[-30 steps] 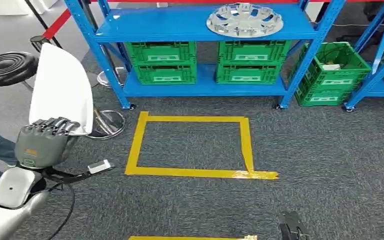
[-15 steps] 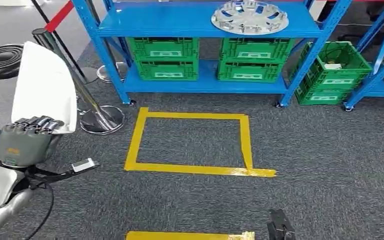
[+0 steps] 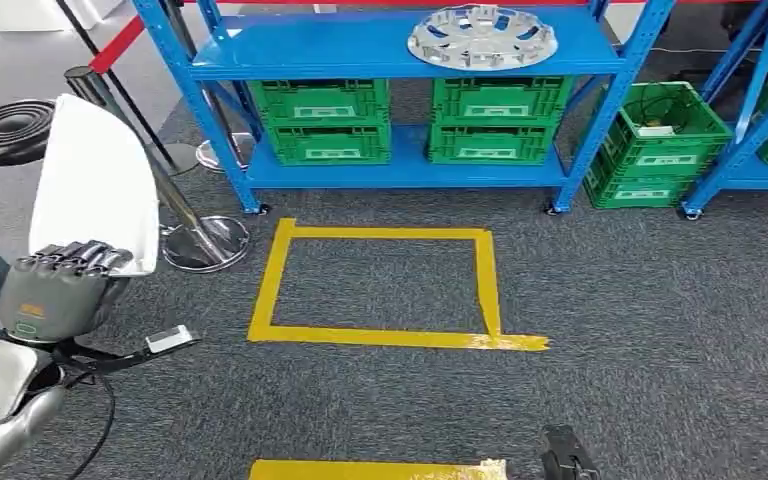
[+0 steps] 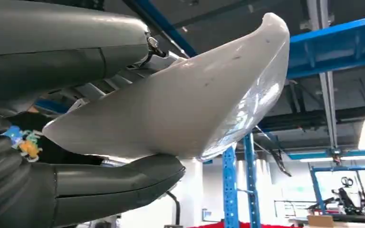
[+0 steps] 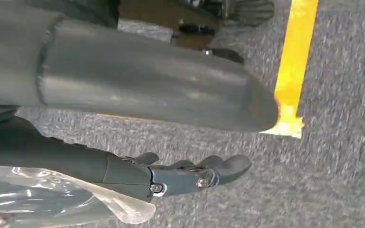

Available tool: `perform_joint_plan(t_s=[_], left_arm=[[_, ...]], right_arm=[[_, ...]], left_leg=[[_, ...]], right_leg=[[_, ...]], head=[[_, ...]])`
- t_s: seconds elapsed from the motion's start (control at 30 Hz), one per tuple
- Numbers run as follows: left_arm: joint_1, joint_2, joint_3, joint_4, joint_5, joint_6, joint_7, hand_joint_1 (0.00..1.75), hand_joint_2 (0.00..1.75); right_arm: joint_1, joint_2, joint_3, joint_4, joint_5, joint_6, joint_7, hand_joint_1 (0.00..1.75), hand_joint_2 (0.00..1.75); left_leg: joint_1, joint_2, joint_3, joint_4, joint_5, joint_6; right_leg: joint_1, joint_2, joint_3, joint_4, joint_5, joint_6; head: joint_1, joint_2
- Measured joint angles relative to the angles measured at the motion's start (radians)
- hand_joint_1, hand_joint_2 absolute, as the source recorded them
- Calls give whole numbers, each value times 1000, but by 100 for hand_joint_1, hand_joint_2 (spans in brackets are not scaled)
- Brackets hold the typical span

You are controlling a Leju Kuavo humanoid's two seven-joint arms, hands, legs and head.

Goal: Take the parts from the cabinet and place them on the table.

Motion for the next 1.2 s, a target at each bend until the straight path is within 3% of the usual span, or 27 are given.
perform_joint_plan(t_s=[0.07, 0.1, 0.13, 0.17, 0.2, 0.27, 0.3, 0.4, 0.47, 0.5, 0.53, 0.57, 0.63, 0.67, 0.9, 0.93, 1.0, 1.03, 1.07, 1.13, 1.17, 1.2], left_arm=[[5, 3, 0, 0, 0, 0, 0, 175, 175], [10, 3, 0, 0, 0, 0, 0, 175, 175], [15, 3, 0, 0, 0, 0, 0, 175, 175], [19, 3, 0, 0, -1, 0, 0, 175, 175], [20, 3, 1, 0, -3, 1, 1, 175, 175], [21, 6, 3, -7, -3, 2, 2, 175, 175], [20, 10, 4, -9, -4, 2, 2, 175, 175], [24, 11, 4, -11, -4, 2, 3, 175, 175], [25, 11, 5, -14, -5, 2, 3, 175, 175], [24, 11, 5, -15, -5, 2, 3, 175, 175], [26, 11, 5, -15, -5, 2, 4, 175, 175], [29, 11, 5, -16, -6, 2, 4, 175, 175], [32, 11, 5, -16, -10, 3, 6, 175, 175], [33, 11, 5, -16, -11, 4, 8, 175, 175], [43, 11, 17, -16, -21, 13, 11, 175, 175], [43, 12, 23, -18, -23, 15, 11, 175, 175], [47, 19, 31, -26, -29, 17, 12, 175, 175], [47, 19, 31, -29, -30, 18, 13, 175, 175], [47, 20, 33, -31, -31, 19, 13, 175, 175], [53, 19, 35, -31, -34, 20, 13, 175, 175], [58, 19, 35, -31, -37, 20, 13, 175, 175], [61, 19, 35, -31, -37, 20, 13, 175, 175]], right_arm=[[0, 0, 0, -1, 1, 1, -4, 0, 0], [2, 0, 1, -1, 1, 3, -5, 0, 0], [5, 0, 1, -1, 2, 3, -5, 0, 0], [8, 0, 1, -1, 2, 3, -6, 0, 0], [10, 0, 2, -1, 2, 3, -7, 0, 0], [9, 0, 1, -2, 1, 4, -8, 0, 0], [9, 0, 1, -3, 1, 4, -8, 0, 0], [11, 0, 2, -4, 1, 6, -8, 0, 0], [10, 0, 2, -4, 1, 5, -8, 0, 0], [9, 0, 2, -5, 1, 5, -8, 0, 0], [10, 0, 2, -6, 0, 6, -8, 0, 0], [10, 0, 2, -8, 0, 7, -8, 0, 0], [10, 0, 2, -8, -4, 10, -8, 0, 0], [11, 0, 2, -8, -7, 9, -6, 0, 0], [13, 0, 1, -8, -11, -17, 1, 0, 0], [14, 0, 1, -8, -7, -23, 2, 0, 0], [13, 0, 1, -8, 2, -30, 5, 0, 0], [14, -1, 1, -8, 6, -34, 5, 0, 0], [15, -3, 1, -8, 11, -37, 7, 0, 0], [15, -4, 1, -8, 16, -37, 10, 0, 0], [17, -4, 1, -8, 18, -37, 10, 0, 0], [19, -4, 2, -8, 19, -37, 11, 0, 0]], left_leg=[[0, 0, -59, 167, -93, -7], [0, 0, -78, 231, -121, -7], [0, 0, -78, 251, -126, -6], [0, 0, -55, 229, -111, -2], [-1, 0, -11, 161, -80, 3], [-5, 0, 111, -35, -17, 20], [-10, 2, 127, -71, -35, 23], [-17, 0, 117, -69, -23, 32], [-7, 2, 117, -87, -3, 41], [-11, -4, 114, -89, -9, 21], [-14, -3, 111, -89, -5, 27], [-15, -3, 110, -89, -3, 28], [-18, -3, 106, -88, 1, 35], [-19, -3, 104, -88, 4, 39], [-22, -3, 101, -86, 5, 41], [-29, -3, 97, -76, 4, 49], [-25, -4, 102, -104, 19, 67], [-16, -4, 112, -119, 31, 70], [-15, -7, 110, -126, 39, 76], [-15, -16, 101, -123, 41, 74], [-15, -20, 97, -121, 42, 73], [-14, -26, 93, -118, 43, 71]], right_leg=[[3, -1, -14, 0, 10, -5], [5, -1, -21, 1, 15, -6], [6, -1, -27, 1, 19, -5], [8, -1, -32, 1, 23, -4], [9, -1, -36, 1, 27, -3], [10, -1, -38, 1, 33, 2], [17, -1, -42, 2, 36, 8], [10, -4, -44, -3, 48, 25], [9, -3, -52, -4, 47, 36], [13, -5, -44, -27, 47, 6], [14, -4, -45, -24, 53, -9], [13, -4, -45, -26, 57, -5], [10, -4, -46, -31, 72, 16], [9, -4, -47, -33, 75, 21], [6, -4, -47, -37, 81, 30], [-1, -4, -42, -48, 89, 44], [3, -7, -39, -55, 94, 57], [3, -5, -52, -47, 77, 56], [4, -3, -69, -4, 34, 54], [2, -3, -136, 167, -53, 56], [2, -3, -165, 241, -82, 57], [1, -3, -177, 276, -90, 58]], head=[[-1, 0], [0, 0], [-1, 0], [0, 0], [-1, 0], [-1, 0], [0, 0], [1, 0], [1, 0], [5, 0], [5, 0], [4, 0], [5, 0], [6, 0], [5, 0], [5, 0], [4, 0], [6, 0], [6, 0], [6, 0], [7, 0], [6, 0]])
